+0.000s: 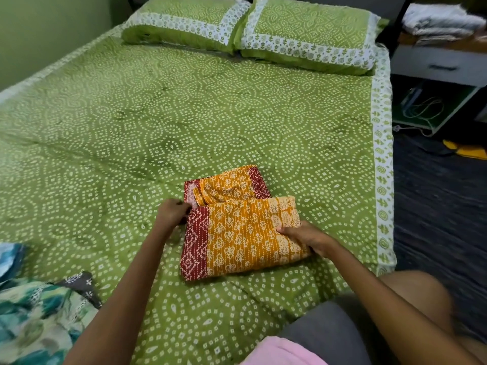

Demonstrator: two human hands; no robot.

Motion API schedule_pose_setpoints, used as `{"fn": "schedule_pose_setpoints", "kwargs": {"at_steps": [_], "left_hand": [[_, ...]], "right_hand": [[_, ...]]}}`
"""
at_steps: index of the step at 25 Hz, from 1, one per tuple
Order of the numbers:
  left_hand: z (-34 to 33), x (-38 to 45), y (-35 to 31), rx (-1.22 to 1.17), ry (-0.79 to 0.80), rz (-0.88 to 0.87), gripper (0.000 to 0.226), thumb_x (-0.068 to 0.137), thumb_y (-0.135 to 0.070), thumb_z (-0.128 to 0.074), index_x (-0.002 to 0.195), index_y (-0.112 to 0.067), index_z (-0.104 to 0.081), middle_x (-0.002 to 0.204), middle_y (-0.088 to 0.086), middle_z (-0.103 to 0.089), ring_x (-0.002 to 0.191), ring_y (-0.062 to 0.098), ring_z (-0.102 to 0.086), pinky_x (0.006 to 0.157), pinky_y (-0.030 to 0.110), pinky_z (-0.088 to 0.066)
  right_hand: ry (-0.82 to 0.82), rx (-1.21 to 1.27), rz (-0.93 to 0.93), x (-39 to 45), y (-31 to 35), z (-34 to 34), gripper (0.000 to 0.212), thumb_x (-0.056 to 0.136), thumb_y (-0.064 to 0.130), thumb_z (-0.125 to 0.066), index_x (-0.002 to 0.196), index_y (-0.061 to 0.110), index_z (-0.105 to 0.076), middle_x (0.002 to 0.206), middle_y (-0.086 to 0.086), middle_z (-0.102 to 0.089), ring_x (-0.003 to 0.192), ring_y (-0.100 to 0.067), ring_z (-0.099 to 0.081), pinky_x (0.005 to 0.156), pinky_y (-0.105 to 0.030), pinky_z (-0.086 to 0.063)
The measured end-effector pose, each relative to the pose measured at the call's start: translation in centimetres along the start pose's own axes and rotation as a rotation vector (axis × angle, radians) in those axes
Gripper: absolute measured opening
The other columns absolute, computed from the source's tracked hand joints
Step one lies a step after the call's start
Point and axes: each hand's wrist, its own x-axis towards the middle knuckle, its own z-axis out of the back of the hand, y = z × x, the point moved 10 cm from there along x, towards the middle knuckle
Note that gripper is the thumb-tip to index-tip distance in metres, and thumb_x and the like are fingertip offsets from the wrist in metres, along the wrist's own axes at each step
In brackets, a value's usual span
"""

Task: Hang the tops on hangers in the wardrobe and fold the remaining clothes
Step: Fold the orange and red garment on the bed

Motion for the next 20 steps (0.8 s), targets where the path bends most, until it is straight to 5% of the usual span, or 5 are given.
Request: {"fn": "schedule_pose_setpoints", "kwargs": {"at_steps": [5, 9, 13, 17, 20], "left_hand": [[-7.8, -8.8, -12.2, 0.296, 0.126, -0.724, 0.032, 0.097, -0.028, -0.047, 0.124, -0.013, -0.056, 0.127, 0.006, -0.057, 0.107, 0.019, -0.055, 0.098, 0.037, -0.041], [-15.7, -8.8, -3.9, 0.891, 0.386, -0.797, 0.076, 0.080, -0.075, 0.010, 0.146, -0.039, 0.002, 0.155, -0.005, 0.012, 0.145, 0.015, 0.006, 0.113, 0.035, 0.011], [-14.8, -6.2, -2.9, 0.940, 0.254, -0.801, 0.076, 0.074, -0.073, 0.020, 0.142, -0.040, 0.010, 0.153, -0.007, 0.012, 0.143, 0.017, 0.012, 0.112, 0.038, 0.016], [-13.0, -3.3, -2.9, 1.010, 0.237, -0.759, 0.077, 0.073, -0.072, 0.023, 0.141, -0.039, 0.007, 0.151, -0.011, 0.004, 0.143, 0.016, 0.005, 0.112, 0.039, 0.009], [-12.2, -3.5, -3.9, 0.927, 0.362, -0.802, 0.082, 0.075, -0.076, 0.014, 0.143, -0.038, -0.010, 0.152, -0.014, -0.014, 0.141, 0.012, -0.012, 0.114, 0.037, -0.008]], "right_hand": [[0.092, 0.078, 0.053, 1.1, 1.2, -1.0, 0.131, 0.045, 0.055, -0.086, 0.145, 0.001, -0.021, 0.136, -0.016, -0.050, 0.123, -0.026, -0.049, 0.100, -0.032, -0.039], [-0.062, 0.051, 0.108, 0.6, 0.6, 0.0, 0.065, 0.080, 0.020, -0.071, 0.136, 0.009, -0.040, 0.106, -0.008, -0.065, 0.094, -0.022, -0.065, 0.083, -0.039, -0.055], [-0.077, 0.081, 0.271, -1.0, -1.0, 1.8, 0.060, 0.083, 0.010, -0.067, 0.129, 0.030, -0.035, 0.136, -0.016, -0.048, 0.111, -0.023, -0.057, 0.090, -0.043, -0.051], [-0.142, -1.003, 0.672, -2.9, 0.0, 0.1, 0.100, 0.065, 0.044, -0.072, 0.144, 0.039, -0.010, 0.154, 0.007, 0.002, 0.141, -0.017, -0.003, 0.111, -0.045, -0.011], [-0.335, -1.312, 0.880, -3.9, 3.7, -1.4, 0.064, 0.062, 0.035, -0.075, 0.123, 0.029, -0.056, 0.151, 0.001, -0.026, 0.141, -0.022, -0.017, 0.110, -0.049, -0.008]]}}
